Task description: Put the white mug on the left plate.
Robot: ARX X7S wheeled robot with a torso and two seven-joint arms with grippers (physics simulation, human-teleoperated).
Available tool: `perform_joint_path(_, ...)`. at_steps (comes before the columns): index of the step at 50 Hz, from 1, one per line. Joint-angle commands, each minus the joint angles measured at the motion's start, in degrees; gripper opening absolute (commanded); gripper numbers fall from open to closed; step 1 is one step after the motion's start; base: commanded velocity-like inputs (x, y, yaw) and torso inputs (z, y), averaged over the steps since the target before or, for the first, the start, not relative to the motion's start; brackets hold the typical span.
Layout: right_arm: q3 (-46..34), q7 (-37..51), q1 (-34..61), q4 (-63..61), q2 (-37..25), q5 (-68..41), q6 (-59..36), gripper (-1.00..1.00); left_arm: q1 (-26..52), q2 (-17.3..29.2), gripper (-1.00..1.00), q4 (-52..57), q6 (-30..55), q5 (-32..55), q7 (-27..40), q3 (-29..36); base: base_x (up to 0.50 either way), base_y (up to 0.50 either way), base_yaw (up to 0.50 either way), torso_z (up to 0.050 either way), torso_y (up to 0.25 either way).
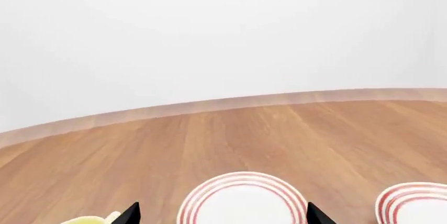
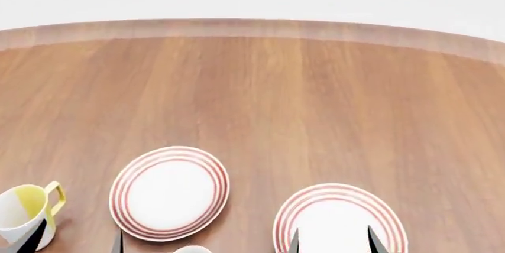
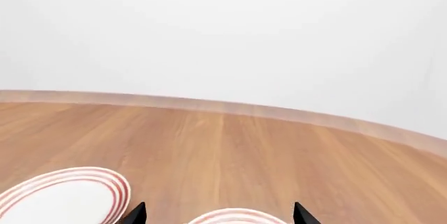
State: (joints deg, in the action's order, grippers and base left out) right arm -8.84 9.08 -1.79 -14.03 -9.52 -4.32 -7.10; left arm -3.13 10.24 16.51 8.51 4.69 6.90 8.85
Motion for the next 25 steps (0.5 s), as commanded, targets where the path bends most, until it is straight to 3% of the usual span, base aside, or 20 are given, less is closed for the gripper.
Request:
perform_joint_path(1, -0.3, 0.4, 0.0, 0.6, -0.4, -0.5, 0.7, 1.0, 0.1, 0.3, 1.0, -0.5, -0.4, 0.3, 0.5, 0.5, 0.37, 0.0, 0.0, 0.0, 0.0)
perform_joint_path(10, -0.4, 1.0, 0.0, 1.2, -0.6, -0.6, 1.4, 1.0, 0.0, 0.6, 1.0, -1.7, -1.4, 0.3, 0.9, 1.2, 0.36, 0.0, 0.0, 0.0, 0.0)
perform_joint_path(25, -0.8, 1.4, 0.2, 0.9, -1.0, -1.3, 1.2, 1.0, 0.0, 1.5, 1.0, 0.1, 0.0, 1.1, 1.6, 1.5, 0.0, 0.0, 0.0, 0.0, 0.001)
